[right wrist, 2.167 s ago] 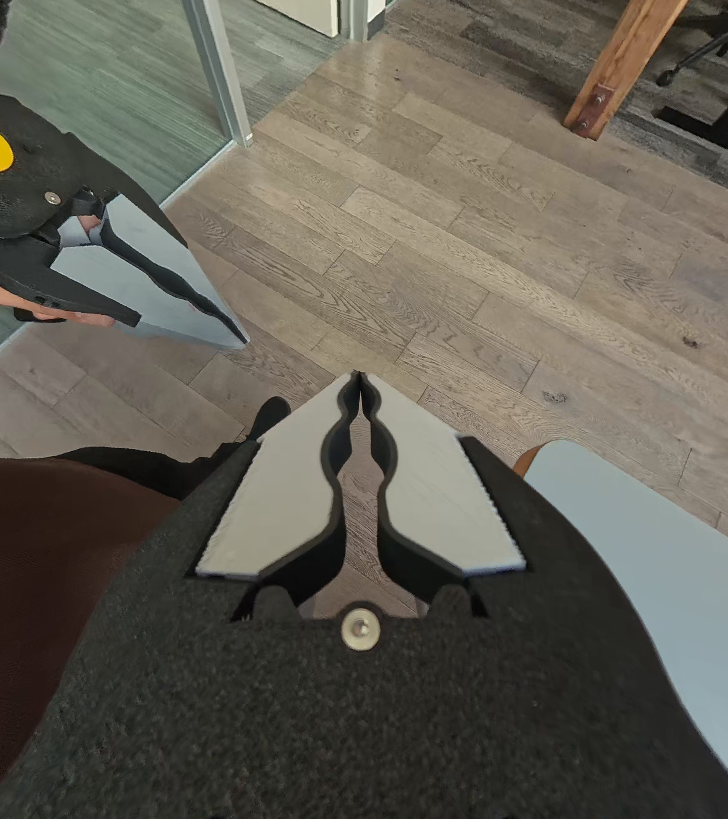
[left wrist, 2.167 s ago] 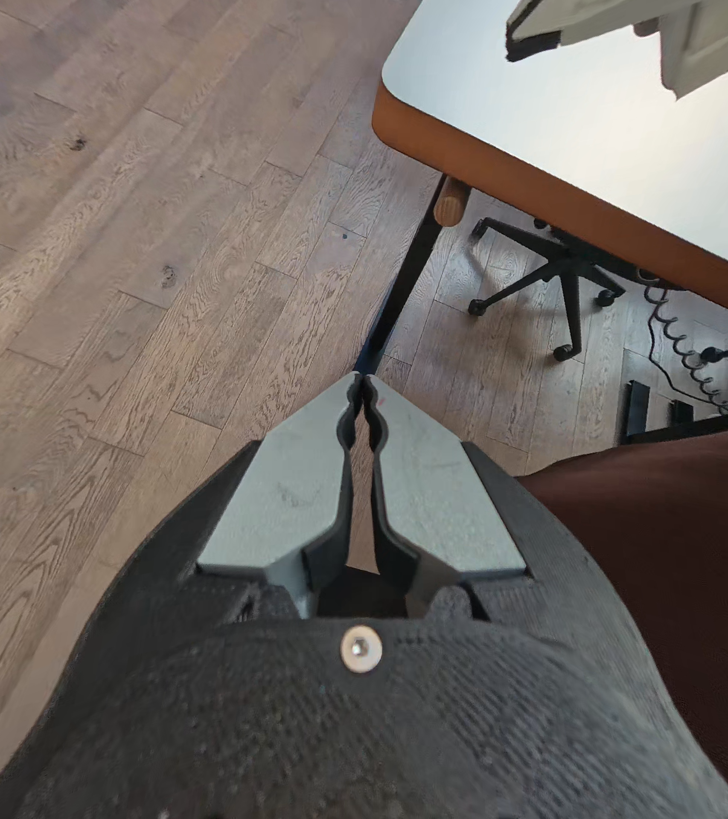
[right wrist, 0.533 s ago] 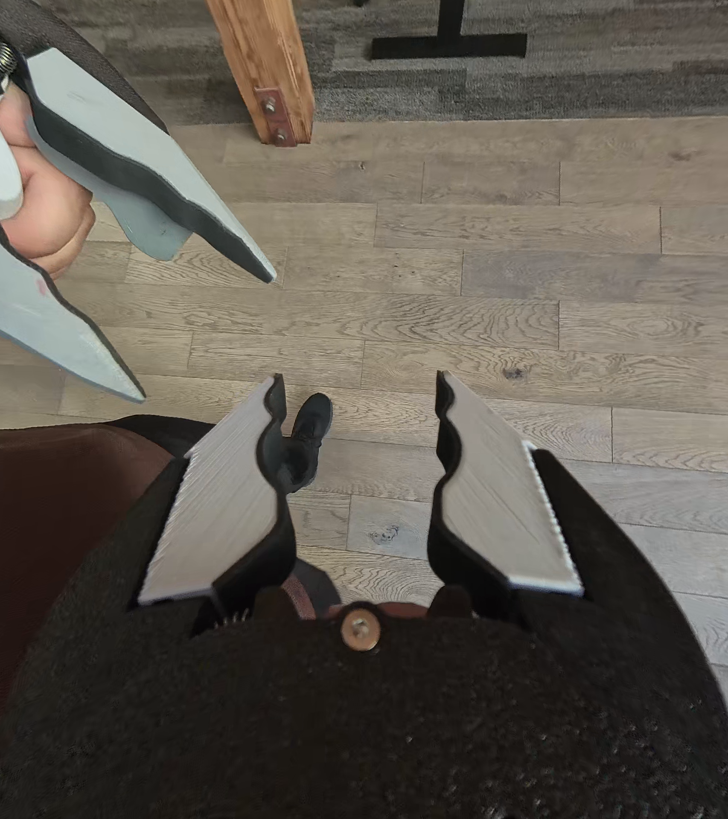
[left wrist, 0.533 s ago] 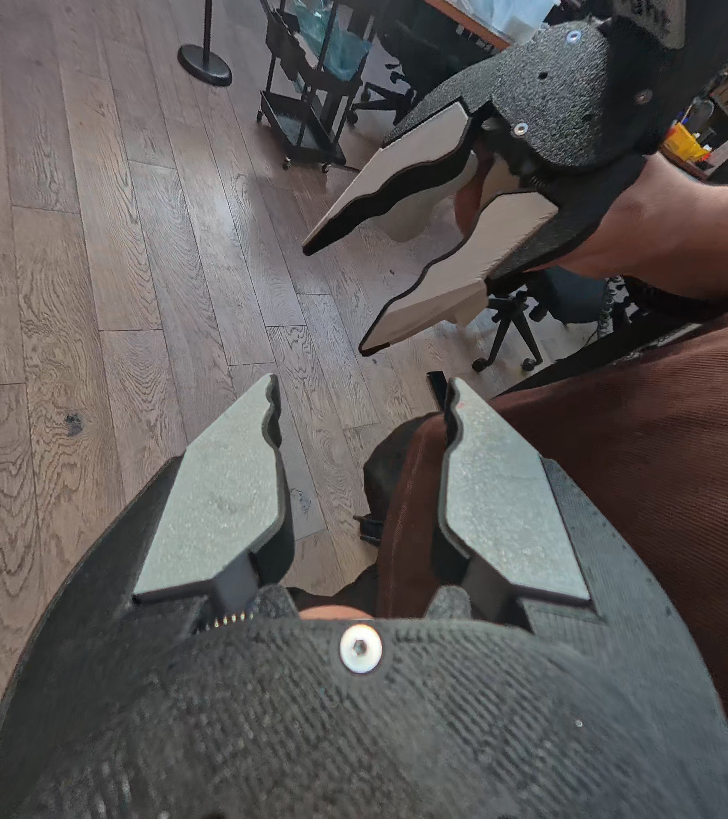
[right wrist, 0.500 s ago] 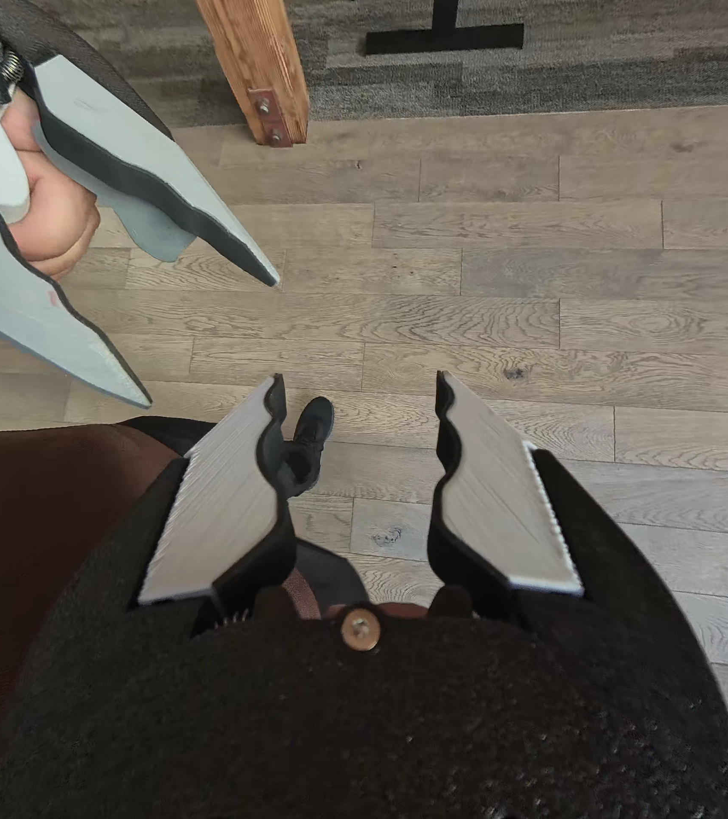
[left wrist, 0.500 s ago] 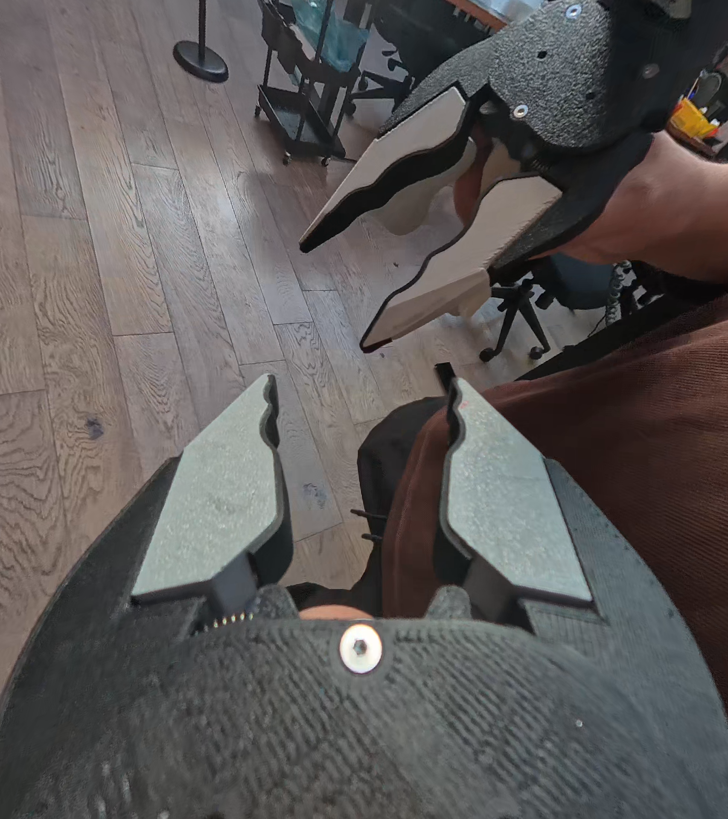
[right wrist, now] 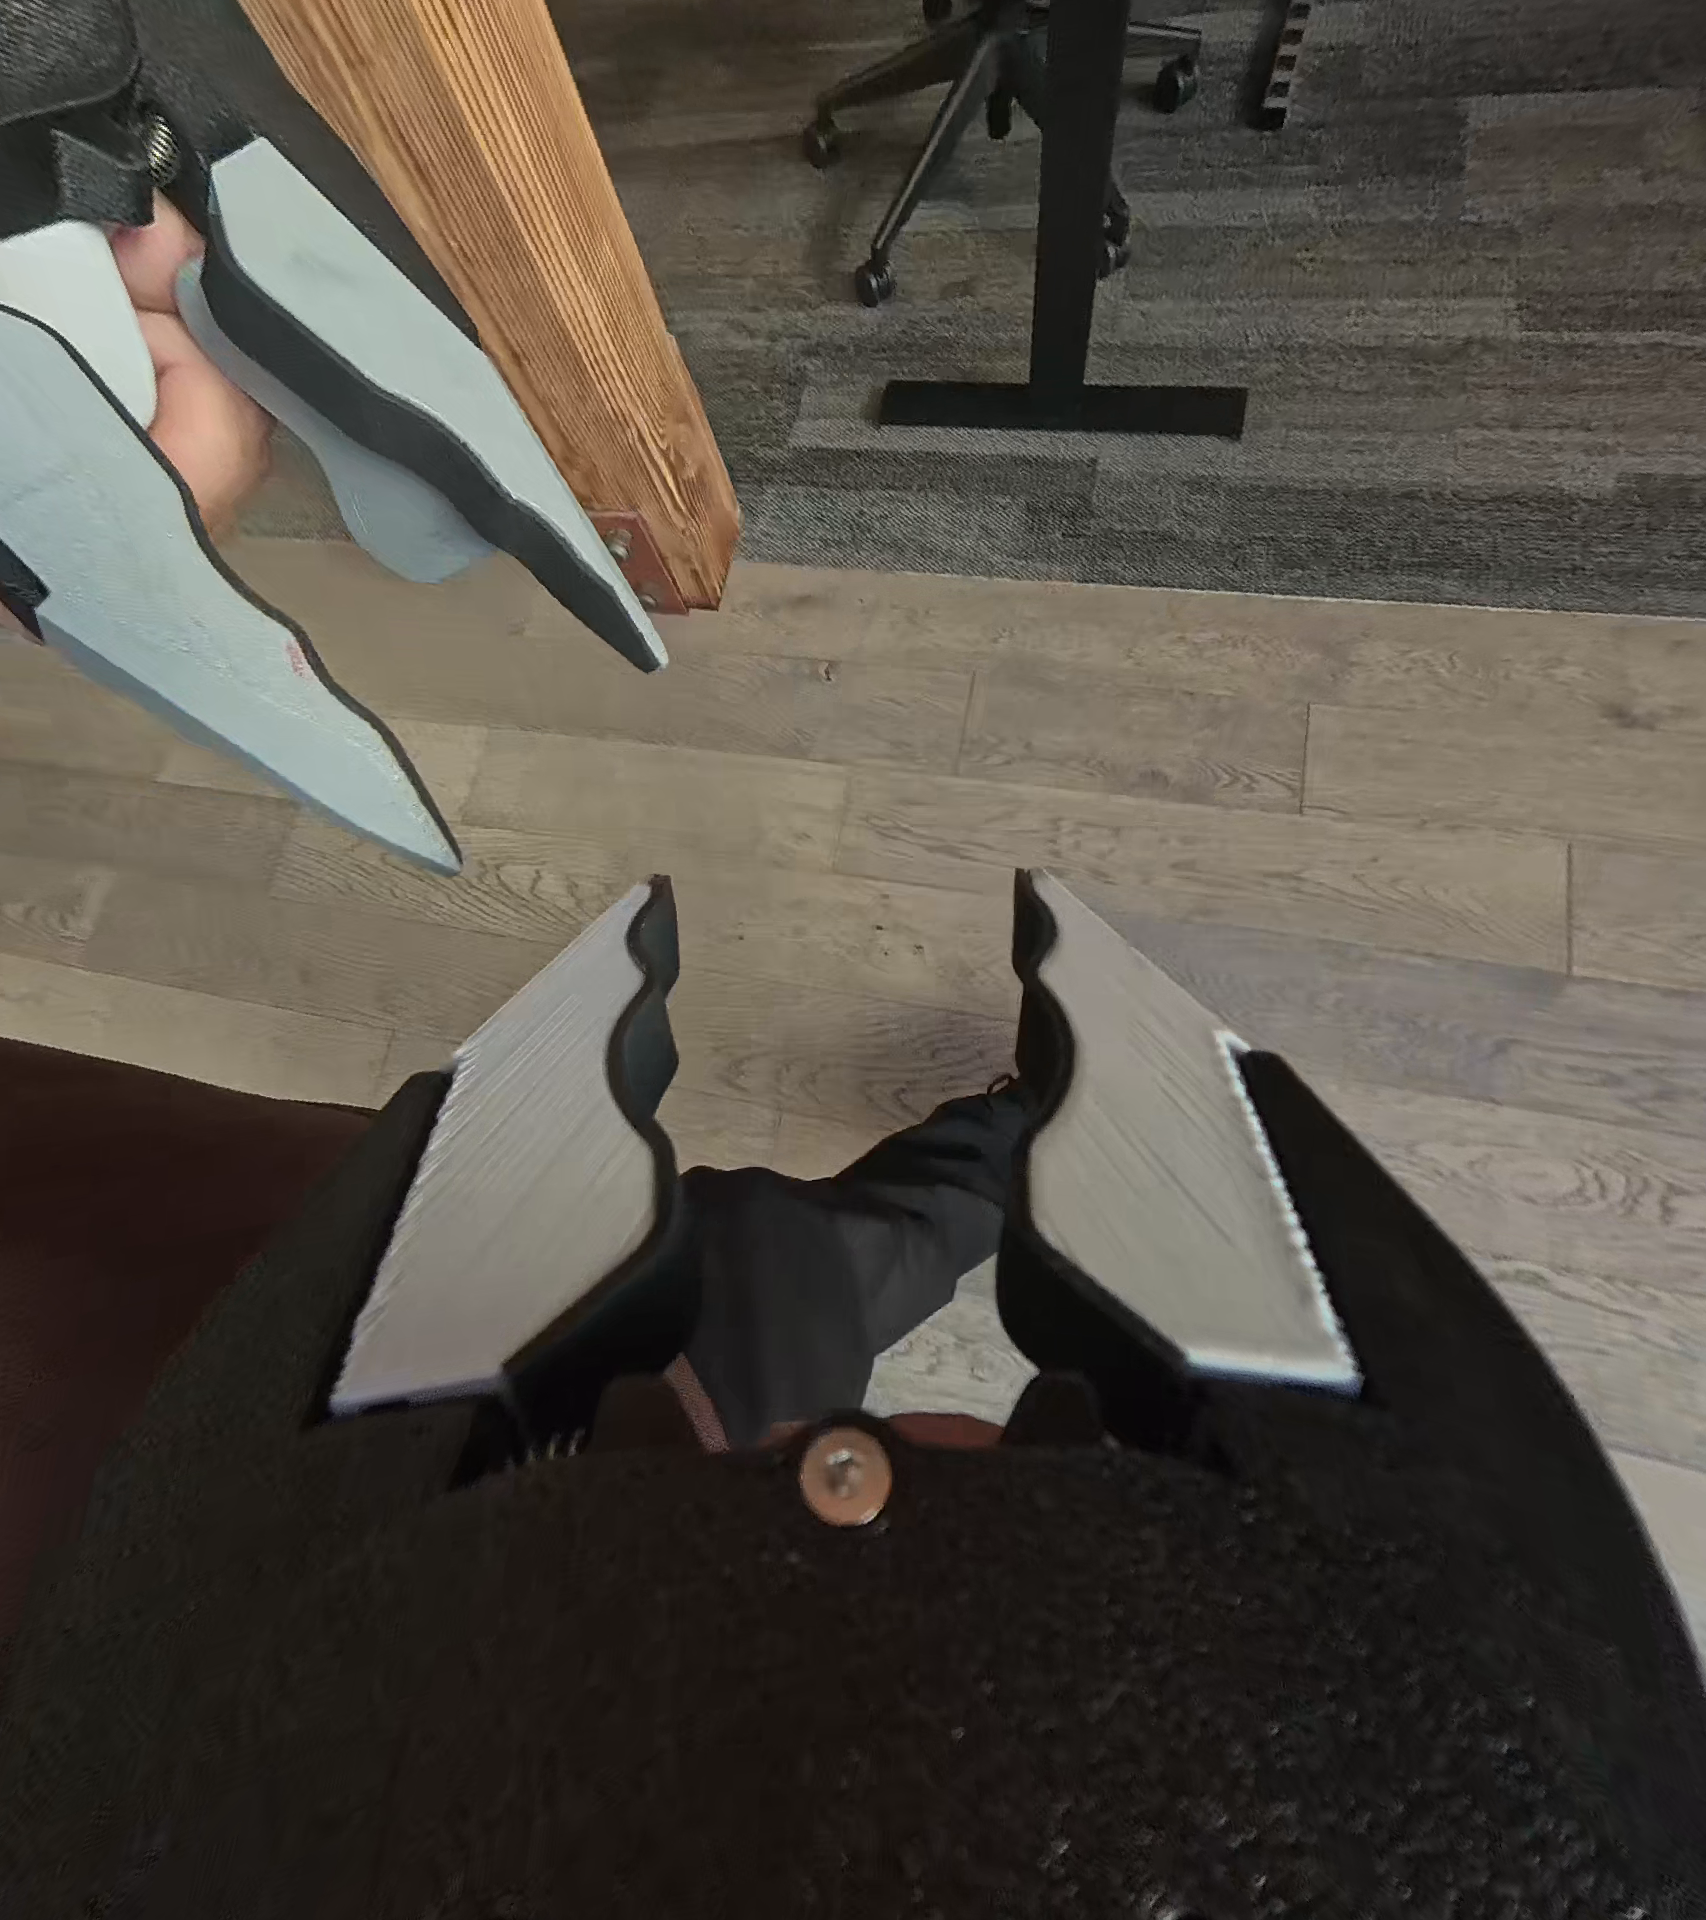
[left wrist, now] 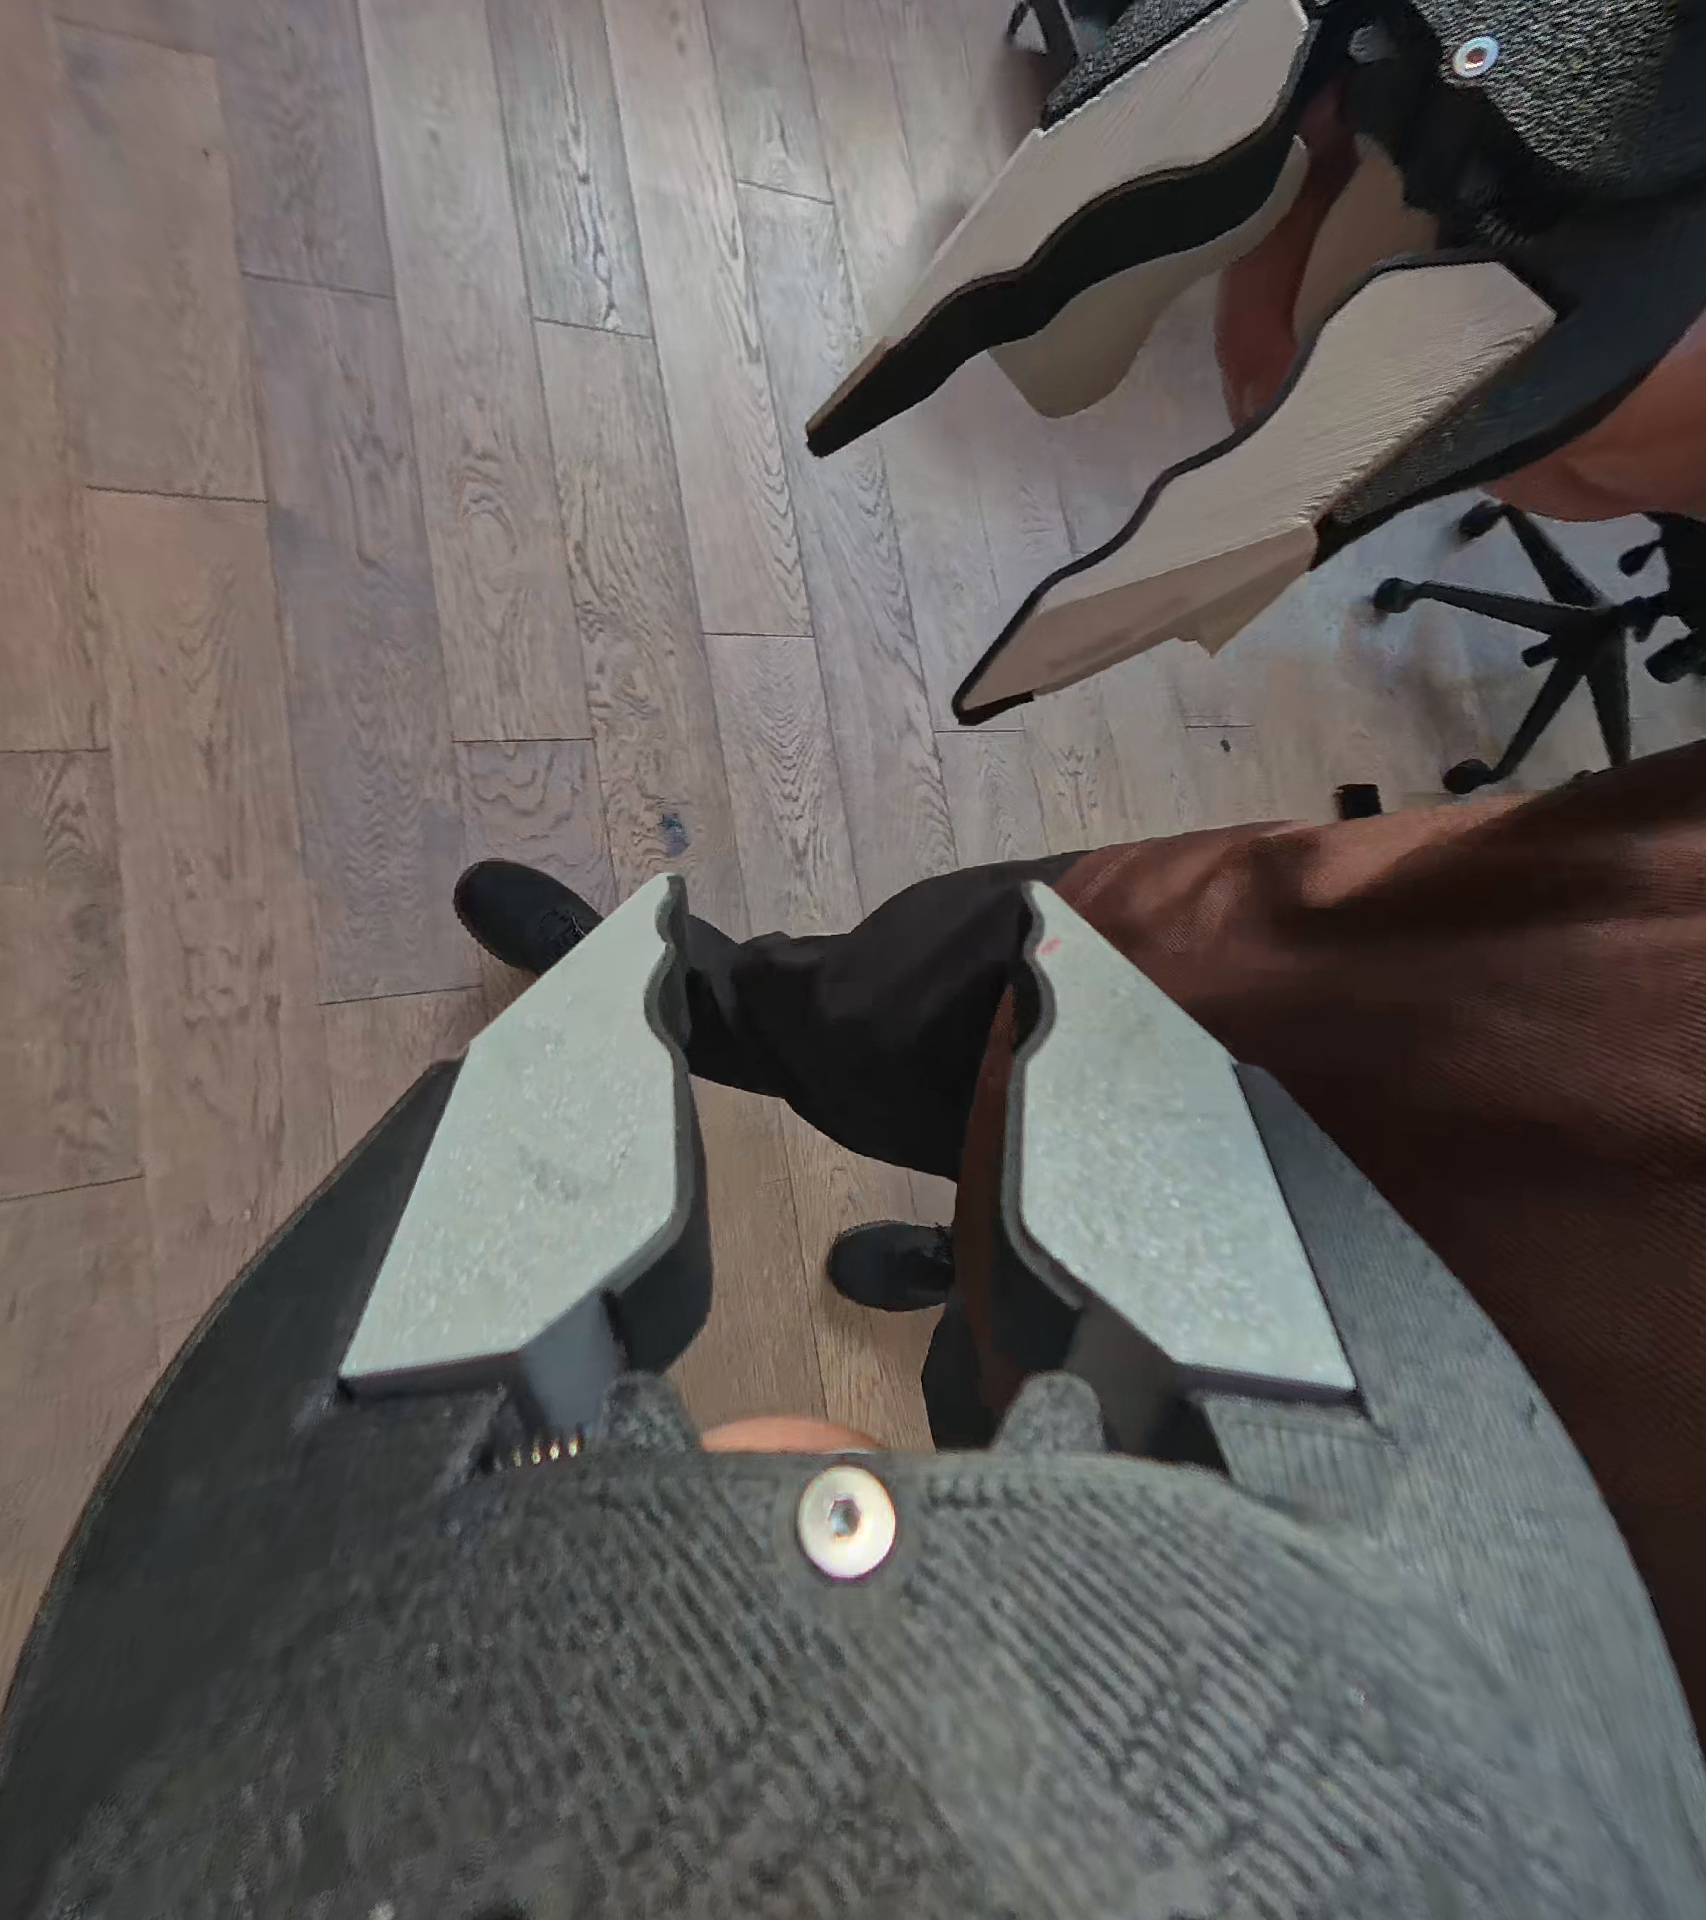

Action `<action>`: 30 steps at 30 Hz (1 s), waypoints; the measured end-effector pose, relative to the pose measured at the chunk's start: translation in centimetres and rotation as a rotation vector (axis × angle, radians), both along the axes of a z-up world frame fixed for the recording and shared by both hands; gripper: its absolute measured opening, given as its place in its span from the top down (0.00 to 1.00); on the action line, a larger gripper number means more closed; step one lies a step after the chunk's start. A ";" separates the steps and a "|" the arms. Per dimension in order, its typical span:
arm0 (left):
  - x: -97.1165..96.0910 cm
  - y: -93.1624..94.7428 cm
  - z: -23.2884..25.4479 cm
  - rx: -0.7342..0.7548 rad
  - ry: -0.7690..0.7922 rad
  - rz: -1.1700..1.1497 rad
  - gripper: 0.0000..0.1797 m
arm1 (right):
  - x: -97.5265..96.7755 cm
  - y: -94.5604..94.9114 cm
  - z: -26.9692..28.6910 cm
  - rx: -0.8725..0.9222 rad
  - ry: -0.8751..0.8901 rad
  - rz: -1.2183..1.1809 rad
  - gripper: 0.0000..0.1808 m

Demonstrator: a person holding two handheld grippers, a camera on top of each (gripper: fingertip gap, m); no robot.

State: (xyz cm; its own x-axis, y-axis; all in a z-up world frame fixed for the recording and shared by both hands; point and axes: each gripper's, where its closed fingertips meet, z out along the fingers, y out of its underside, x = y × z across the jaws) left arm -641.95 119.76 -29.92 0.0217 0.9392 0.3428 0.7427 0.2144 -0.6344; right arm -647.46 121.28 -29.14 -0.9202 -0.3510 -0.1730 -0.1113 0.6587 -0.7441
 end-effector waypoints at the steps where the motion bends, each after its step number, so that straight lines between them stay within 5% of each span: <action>1: -0.4 -2.6 -0.1 -0.004 -0.023 0.026 0.67 | -0.6 -2.9 -0.5 -0.008 -0.035 0.021 0.65; 7: -3.1 -18.6 3.1 -0.023 -0.134 0.192 0.70 | -5.2 -19.4 1.9 -0.066 -0.086 0.155 0.63; 11: -3.6 -30.7 5.0 -0.196 -0.244 0.354 0.72 | -8.5 -27.6 4.1 -0.073 -0.069 0.217 0.63; 14: -1.8 -39.8 5.7 -0.103 -0.357 0.497 0.74 | -10.9 -31.9 4.0 -0.050 -0.058 0.236 0.63; 17: 0.7 -50.6 8.8 -0.122 -0.371 0.636 0.67 | -13.1 -35.5 3.7 -0.040 -0.068 0.202 0.65; 26: 7.1 -85.6 18.2 -0.401 -0.309 0.734 0.71 | -16.1 -46.6 0.0 0.087 -0.021 0.132 0.66; 30: 8.4 -98.2 17.7 -0.315 -0.300 0.738 0.71 | -16.5 -54.0 1.1 0.138 -0.014 0.054 0.67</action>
State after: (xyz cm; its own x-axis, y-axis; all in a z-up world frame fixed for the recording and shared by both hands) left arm -633.52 21.60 -12.26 -0.6830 0.7291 -0.0431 0.6281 0.5562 -0.5442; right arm -664.00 67.32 -28.03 -0.8978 -0.3718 -0.2358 -0.1393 0.7480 -0.6489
